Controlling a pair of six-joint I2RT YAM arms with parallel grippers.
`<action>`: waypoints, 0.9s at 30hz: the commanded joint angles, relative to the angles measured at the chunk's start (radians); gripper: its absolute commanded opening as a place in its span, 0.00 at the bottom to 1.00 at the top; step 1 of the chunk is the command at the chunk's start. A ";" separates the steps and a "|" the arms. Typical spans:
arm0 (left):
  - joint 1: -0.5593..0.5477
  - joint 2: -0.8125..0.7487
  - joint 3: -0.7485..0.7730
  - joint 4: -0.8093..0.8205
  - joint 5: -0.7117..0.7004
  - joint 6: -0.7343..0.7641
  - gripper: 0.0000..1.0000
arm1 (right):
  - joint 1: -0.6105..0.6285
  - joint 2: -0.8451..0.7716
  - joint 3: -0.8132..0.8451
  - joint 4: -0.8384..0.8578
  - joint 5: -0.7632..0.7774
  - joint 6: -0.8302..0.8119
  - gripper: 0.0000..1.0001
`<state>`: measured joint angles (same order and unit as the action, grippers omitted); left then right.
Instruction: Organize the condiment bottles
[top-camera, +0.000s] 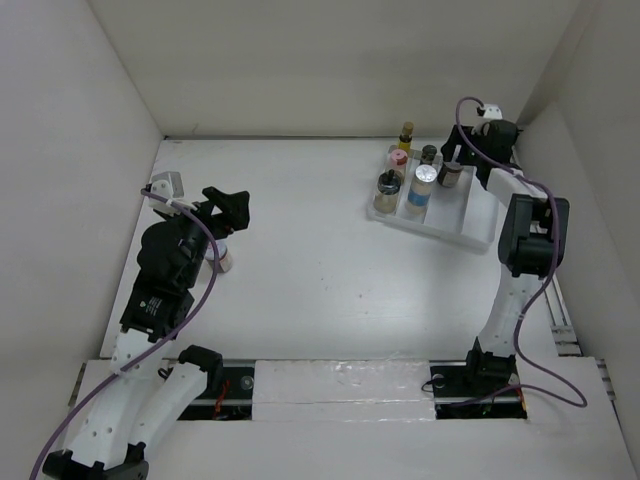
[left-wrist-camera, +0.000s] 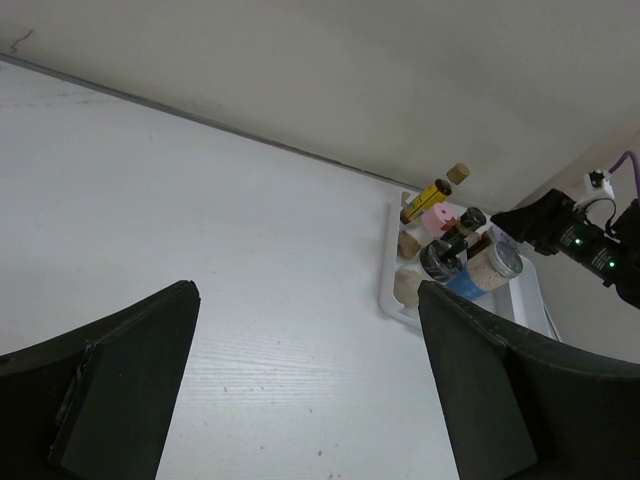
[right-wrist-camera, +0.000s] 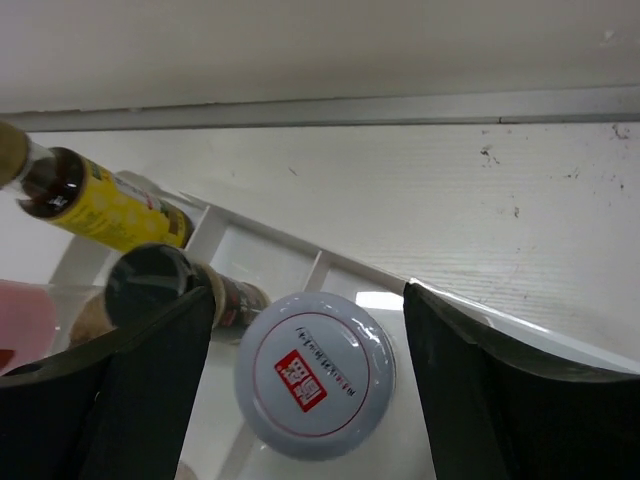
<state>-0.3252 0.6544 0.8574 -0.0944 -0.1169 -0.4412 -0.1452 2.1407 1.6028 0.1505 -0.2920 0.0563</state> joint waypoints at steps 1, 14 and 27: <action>0.003 -0.001 -0.004 0.045 0.000 0.016 0.87 | 0.009 -0.142 -0.001 0.101 0.005 -0.002 0.82; 0.003 -0.041 0.005 0.045 -0.024 0.016 0.87 | 0.226 -0.475 -0.139 0.133 -0.122 -0.033 0.19; 0.003 -0.220 -0.038 0.047 -0.217 -0.034 0.86 | 0.922 -0.141 0.023 0.138 -0.282 -0.108 0.54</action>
<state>-0.3252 0.4717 0.8413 -0.0929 -0.2741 -0.4618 0.6994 1.9598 1.5501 0.2661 -0.5125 -0.0353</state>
